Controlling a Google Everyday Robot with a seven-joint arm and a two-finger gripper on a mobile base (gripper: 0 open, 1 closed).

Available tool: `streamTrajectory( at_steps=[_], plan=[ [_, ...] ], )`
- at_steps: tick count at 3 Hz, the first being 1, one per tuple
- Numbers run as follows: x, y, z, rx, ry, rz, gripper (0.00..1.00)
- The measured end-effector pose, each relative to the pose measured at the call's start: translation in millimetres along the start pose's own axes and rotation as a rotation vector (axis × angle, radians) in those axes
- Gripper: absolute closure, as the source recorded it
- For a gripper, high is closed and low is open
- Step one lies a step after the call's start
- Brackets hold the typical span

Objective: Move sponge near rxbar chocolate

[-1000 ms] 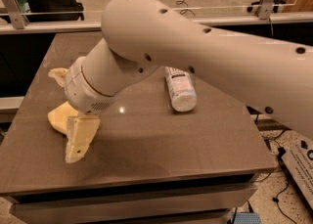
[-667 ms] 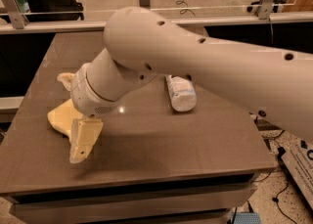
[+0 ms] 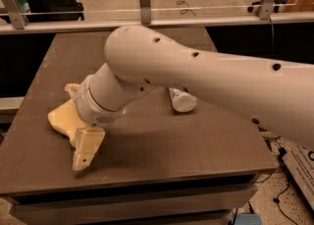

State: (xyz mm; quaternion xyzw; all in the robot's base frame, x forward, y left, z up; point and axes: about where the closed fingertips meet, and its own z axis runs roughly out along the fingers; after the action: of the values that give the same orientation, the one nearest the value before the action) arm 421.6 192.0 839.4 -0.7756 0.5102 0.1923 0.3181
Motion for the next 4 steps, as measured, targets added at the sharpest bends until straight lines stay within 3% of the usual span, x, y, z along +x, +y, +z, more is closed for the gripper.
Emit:
streamTrajectory(
  at_steps=[1, 2, 4],
  plan=[
    [14, 3, 0, -0.003, 0.020, 0.038, 0.00],
    [23, 4, -2, -0.006, 0.029, 0.075, 0.18],
    [27, -9, -20, 0.009, 0.030, 0.113, 0.64]
  ],
)
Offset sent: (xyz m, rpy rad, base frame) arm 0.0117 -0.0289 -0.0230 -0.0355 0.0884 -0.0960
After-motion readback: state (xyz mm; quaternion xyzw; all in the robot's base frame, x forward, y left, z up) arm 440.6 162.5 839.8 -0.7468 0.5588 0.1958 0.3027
